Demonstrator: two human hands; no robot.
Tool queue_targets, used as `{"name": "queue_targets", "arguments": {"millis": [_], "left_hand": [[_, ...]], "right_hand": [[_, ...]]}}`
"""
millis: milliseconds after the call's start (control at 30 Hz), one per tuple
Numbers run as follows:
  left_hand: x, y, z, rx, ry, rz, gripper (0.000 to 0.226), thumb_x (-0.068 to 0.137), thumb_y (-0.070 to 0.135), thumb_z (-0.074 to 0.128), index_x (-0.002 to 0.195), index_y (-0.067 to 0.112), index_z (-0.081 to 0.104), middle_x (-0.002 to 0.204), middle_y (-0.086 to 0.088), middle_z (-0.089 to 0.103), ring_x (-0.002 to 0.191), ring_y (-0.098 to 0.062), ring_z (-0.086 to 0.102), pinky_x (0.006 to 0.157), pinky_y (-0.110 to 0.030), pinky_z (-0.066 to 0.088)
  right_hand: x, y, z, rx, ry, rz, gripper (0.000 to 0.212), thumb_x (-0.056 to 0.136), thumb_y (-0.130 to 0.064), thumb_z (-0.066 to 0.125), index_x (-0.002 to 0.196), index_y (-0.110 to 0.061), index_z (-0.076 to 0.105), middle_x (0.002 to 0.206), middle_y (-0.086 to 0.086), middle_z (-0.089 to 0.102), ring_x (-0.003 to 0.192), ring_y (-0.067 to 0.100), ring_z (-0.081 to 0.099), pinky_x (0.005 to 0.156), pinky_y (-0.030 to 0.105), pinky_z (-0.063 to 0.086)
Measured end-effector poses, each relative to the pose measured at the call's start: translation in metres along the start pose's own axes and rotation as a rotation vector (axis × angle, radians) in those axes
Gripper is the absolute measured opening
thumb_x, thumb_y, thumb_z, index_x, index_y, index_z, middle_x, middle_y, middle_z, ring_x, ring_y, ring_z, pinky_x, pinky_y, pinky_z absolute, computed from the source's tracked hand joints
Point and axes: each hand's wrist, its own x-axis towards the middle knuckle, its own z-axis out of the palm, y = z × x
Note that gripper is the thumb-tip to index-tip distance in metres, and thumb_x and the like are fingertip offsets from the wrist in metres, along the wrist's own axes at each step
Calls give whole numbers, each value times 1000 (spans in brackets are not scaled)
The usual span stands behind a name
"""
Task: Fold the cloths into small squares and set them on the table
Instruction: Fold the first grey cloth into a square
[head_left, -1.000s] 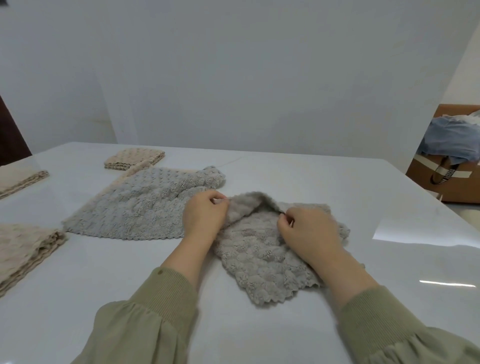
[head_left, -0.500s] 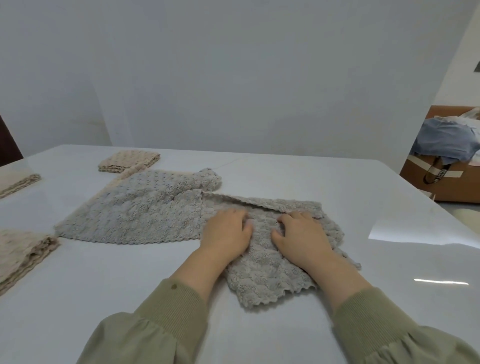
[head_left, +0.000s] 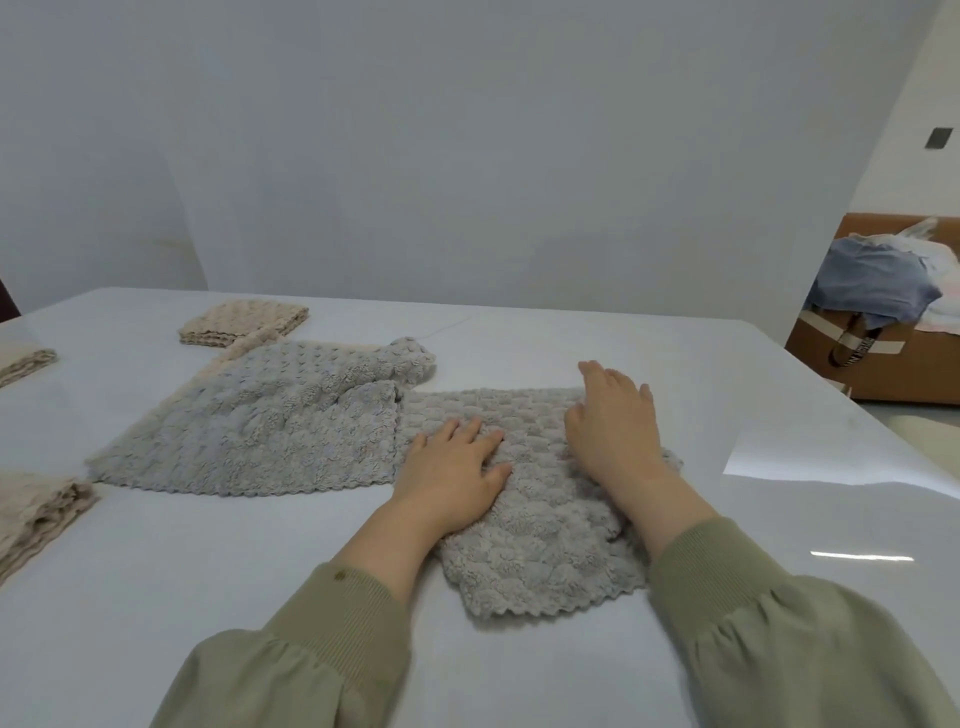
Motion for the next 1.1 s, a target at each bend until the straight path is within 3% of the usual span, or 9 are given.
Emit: {"name": "queue_targets", "arguments": {"millis": [100,233,333,433,767,900,967,1067,1100], "left_hand": [[1,0,0,-11,16,9,54,97,51,30,148,34,23,159,5,13,146,-18,8,118,-47,10],[3,-3,-6,-152,78,18,46,95,40,44,141,32,40,155,5,27,143,-16,20,116,-42,18],[1,-5,-11,-441,201,-11,35,91,21,52,125,25,61,143,4,47,132,-14,41,110,-30,30],[-3,0,-13,-588,375,-64,29,89,10,52,110,19,69,126,2,60,120,-15,50,102,-26,36],[-7,-1,-19,-573,544,-90,27,87,3,50,101,13,70,109,1,63,109,-14,50,88,-19,33],[-14,-3,-26,-652,500,-113,21,90,11,51,90,21,70,76,5,62,67,-12,55,65,-24,40],[-21,-1,-30,-668,427,-104,19,90,17,54,82,28,67,67,6,61,60,-13,55,56,-21,40],[-30,6,-33,-617,324,-18,5,86,32,63,88,30,67,80,9,63,76,-11,58,70,-24,47],[-32,7,-34,-569,288,22,16,83,37,67,96,28,66,86,8,62,81,-9,57,76,-26,47]], "right_hand": [[-26,-10,-1,-21,-76,-104,32,93,-21,39,121,-14,54,125,4,58,121,23,46,112,45,23],[-59,-26,-12,-35,-330,-176,35,95,-41,37,118,-18,52,121,3,57,117,23,48,108,48,27],[-74,-28,-13,-85,-495,-239,63,93,-58,32,146,-26,25,156,1,20,143,21,17,114,55,9],[-67,-22,-3,-108,-545,-196,68,93,-63,25,151,-31,6,160,-5,-3,146,17,-2,113,59,0],[-14,-9,26,-169,-444,-67,63,96,-57,14,151,-29,2,160,-3,-4,147,20,-2,112,63,3],[-5,-10,29,-117,-397,-7,62,95,-53,20,151,-27,12,160,-1,4,146,22,4,112,61,3],[-8,-10,27,-69,-316,-10,60,95,-48,25,149,-22,19,159,2,9,146,23,9,112,60,5],[-19,-8,15,17,-132,-17,52,97,-35,32,146,-15,27,158,6,14,145,23,12,115,53,7],[-24,-7,10,36,-89,-20,51,98,-32,34,145,-15,29,158,6,16,145,23,12,116,50,8]]}}
